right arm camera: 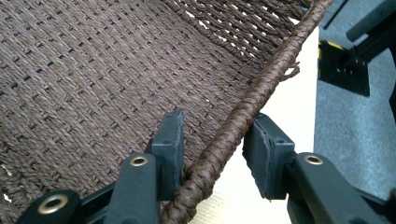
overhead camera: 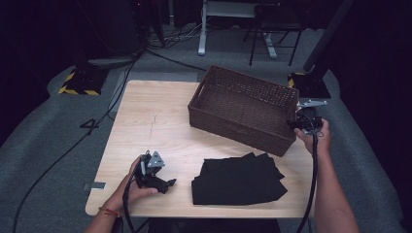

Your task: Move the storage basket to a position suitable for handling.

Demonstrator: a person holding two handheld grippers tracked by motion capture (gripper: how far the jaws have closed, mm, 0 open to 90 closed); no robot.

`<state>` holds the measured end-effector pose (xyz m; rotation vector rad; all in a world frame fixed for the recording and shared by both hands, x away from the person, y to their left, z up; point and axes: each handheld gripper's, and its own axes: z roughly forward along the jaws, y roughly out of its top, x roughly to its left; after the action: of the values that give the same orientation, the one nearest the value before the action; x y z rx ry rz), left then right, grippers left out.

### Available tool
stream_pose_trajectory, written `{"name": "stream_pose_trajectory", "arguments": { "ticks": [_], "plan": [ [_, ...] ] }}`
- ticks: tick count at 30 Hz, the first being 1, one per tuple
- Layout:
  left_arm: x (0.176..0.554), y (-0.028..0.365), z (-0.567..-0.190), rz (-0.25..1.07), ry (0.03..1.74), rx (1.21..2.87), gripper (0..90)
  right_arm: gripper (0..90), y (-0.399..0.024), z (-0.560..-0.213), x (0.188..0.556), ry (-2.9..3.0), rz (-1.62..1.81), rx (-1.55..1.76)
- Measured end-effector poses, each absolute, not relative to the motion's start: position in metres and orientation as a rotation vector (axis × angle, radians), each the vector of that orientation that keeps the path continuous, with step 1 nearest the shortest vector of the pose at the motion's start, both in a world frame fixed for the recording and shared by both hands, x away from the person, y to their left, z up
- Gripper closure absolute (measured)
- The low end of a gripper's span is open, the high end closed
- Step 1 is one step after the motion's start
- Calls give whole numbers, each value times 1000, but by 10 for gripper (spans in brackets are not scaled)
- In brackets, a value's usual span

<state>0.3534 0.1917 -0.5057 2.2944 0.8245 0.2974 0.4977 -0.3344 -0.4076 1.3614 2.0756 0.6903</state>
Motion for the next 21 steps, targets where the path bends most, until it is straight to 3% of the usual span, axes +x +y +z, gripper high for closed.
{"name": "stream_pose_trajectory", "arguments": {
  "ticks": [21],
  "plan": [
    [338,175,-506,249,701,2329,4,623,-302,-411,504,2221,828,1130]
  ]
}}
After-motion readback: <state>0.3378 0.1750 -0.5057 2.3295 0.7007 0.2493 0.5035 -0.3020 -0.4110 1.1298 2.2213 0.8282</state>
